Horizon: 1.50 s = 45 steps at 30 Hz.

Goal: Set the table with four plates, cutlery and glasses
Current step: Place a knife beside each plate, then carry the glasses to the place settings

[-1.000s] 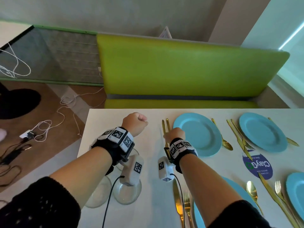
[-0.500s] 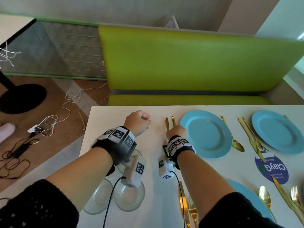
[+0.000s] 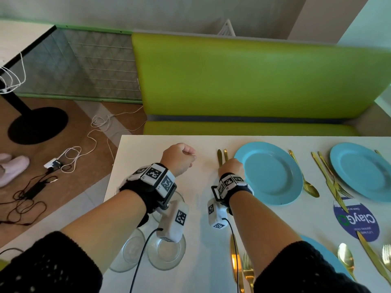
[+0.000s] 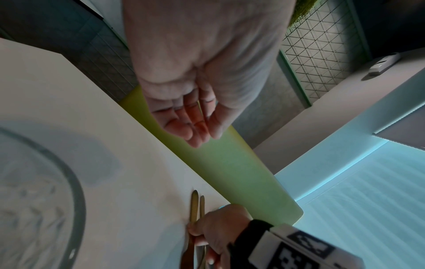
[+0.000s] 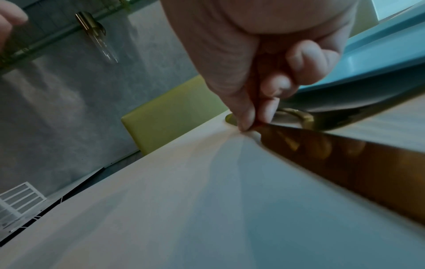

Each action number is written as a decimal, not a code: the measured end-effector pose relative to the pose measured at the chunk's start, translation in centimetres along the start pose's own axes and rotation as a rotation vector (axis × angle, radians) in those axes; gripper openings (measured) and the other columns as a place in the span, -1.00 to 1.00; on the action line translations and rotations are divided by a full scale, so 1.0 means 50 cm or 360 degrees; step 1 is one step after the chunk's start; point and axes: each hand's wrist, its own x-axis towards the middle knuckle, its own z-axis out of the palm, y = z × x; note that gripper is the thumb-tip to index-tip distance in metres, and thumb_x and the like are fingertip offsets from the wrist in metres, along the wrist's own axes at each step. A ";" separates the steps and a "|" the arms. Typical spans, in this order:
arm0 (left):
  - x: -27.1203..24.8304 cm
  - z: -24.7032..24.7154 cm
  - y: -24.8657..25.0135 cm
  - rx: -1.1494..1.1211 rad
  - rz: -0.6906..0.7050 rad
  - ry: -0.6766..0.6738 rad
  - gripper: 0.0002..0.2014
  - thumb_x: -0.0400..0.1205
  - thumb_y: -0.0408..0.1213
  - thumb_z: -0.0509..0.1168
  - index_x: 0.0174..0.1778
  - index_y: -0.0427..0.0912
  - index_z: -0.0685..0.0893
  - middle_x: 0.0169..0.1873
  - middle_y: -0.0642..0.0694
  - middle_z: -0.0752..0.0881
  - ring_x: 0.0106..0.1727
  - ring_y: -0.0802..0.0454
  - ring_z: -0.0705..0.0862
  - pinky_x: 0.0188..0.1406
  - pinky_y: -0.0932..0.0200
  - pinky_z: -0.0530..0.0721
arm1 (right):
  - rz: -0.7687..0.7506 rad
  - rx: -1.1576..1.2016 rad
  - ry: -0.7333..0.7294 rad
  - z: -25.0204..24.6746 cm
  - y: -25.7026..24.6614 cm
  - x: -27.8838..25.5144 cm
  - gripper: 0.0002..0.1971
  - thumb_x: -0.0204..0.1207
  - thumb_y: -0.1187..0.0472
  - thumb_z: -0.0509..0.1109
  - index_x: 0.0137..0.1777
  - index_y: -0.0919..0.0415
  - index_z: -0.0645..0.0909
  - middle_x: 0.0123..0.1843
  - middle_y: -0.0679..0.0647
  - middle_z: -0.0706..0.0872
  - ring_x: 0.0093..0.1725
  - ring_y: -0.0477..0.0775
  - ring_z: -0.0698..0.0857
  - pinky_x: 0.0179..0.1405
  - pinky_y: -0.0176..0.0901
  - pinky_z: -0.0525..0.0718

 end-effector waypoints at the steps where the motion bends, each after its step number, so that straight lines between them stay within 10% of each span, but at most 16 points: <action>1: -0.002 0.001 -0.001 -0.0003 -0.0002 0.0005 -0.86 0.61 -0.36 0.29 -0.23 -0.05 0.59 -0.32 0.08 0.62 -0.38 0.20 0.64 -0.37 0.33 0.58 | -0.0006 -0.0005 0.0003 0.001 0.001 0.001 -0.78 0.59 0.36 0.21 0.09 0.38 0.66 0.10 0.27 0.76 0.10 0.26 0.76 0.00 0.00 0.71; 15: -0.106 0.027 0.000 0.0018 0.0067 -0.0061 -0.94 0.61 -0.35 0.28 -0.10 -0.09 0.62 -0.25 0.07 0.64 -0.34 0.20 0.65 -0.33 0.33 0.57 | -0.0170 -0.0022 -0.0035 -0.054 0.070 -0.087 -0.80 0.51 0.18 0.34 0.00 0.29 0.70 0.02 0.19 0.77 0.05 0.22 0.74 -0.03 -0.07 0.68; 28: -0.395 0.029 -0.100 0.0171 0.0240 -0.0510 -0.96 0.60 -0.29 0.30 -0.12 -0.05 0.60 -0.24 0.06 0.66 -0.36 0.23 0.64 -0.44 0.41 0.58 | -0.0229 -0.0155 -0.0087 -0.082 0.270 -0.402 -0.80 0.50 0.12 0.39 0.01 0.19 0.75 0.09 0.11 0.79 0.06 0.11 0.70 0.03 -0.21 0.62; 38: -0.494 -0.084 -0.285 0.0715 -0.0605 -0.0949 -0.73 0.65 -0.20 0.28 -0.33 -0.24 0.49 -0.51 -0.09 0.57 -0.56 0.07 0.52 -0.55 0.30 0.48 | -0.0170 -0.0092 -0.0166 0.015 0.290 -0.541 -0.62 0.41 0.06 0.51 0.21 0.14 0.66 0.28 0.06 0.69 0.28 0.07 0.63 0.26 -0.20 0.56; 41: -0.482 -0.134 -0.320 0.0927 -0.0649 -0.0810 -0.55 0.57 -0.02 0.36 0.14 -0.36 0.60 -0.11 -0.25 0.73 -0.05 -0.11 0.76 -0.10 0.10 0.63 | -0.0167 -0.0022 -0.0199 0.046 0.269 -0.556 -0.51 0.40 0.02 0.53 0.31 0.13 0.57 0.31 0.08 0.65 0.31 0.07 0.60 0.26 -0.17 0.54; 45: -0.437 -0.166 -0.347 0.0613 -0.0500 -0.0149 -0.11 0.36 0.01 0.55 0.47 -0.43 0.35 0.38 -0.32 0.54 0.41 -0.21 0.55 0.25 0.08 0.56 | -0.0159 0.0186 -0.0250 0.080 0.232 -0.552 -0.27 0.32 0.03 0.60 0.46 0.14 0.40 0.36 0.16 0.60 0.35 0.11 0.58 0.33 -0.10 0.57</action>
